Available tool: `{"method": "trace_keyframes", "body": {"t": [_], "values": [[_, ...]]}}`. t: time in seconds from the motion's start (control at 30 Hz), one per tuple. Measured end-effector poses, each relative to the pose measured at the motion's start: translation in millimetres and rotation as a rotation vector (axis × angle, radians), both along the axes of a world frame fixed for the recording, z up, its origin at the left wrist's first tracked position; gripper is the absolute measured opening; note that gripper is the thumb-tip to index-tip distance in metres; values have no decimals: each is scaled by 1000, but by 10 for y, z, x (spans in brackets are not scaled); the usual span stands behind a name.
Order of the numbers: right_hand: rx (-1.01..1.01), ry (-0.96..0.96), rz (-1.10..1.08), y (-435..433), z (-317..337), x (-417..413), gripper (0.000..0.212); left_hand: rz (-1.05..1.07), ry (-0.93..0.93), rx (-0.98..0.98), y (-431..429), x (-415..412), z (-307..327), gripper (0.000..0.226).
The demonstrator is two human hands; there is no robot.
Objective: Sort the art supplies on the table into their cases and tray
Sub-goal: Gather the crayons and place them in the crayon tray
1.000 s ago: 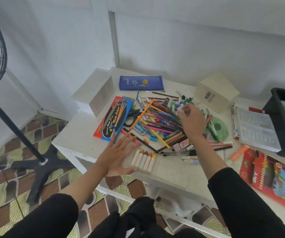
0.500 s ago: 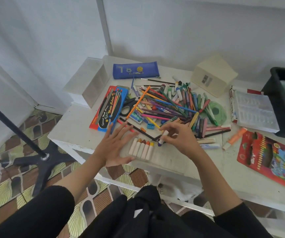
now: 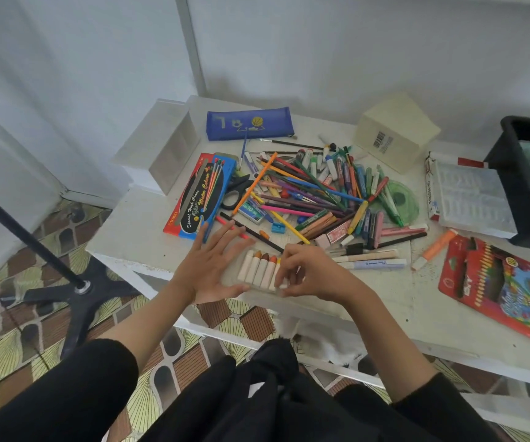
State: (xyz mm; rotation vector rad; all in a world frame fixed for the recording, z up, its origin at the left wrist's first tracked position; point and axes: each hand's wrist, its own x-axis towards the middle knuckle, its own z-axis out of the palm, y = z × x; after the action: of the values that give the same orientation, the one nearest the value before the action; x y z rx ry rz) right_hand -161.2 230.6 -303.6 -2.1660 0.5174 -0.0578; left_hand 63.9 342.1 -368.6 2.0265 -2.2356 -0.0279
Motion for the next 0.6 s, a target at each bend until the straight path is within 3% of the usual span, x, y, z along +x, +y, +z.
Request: {"method": "trace_keyframes", "body": {"t": [0.37,0.6], "values": [[-132,117,-14,-4,-111,81,9,4,13,-9,9,-10,-3,83],[-6,-16,-108,-126,72,40,10,13,0,3,8,-7,-5,81]]}}
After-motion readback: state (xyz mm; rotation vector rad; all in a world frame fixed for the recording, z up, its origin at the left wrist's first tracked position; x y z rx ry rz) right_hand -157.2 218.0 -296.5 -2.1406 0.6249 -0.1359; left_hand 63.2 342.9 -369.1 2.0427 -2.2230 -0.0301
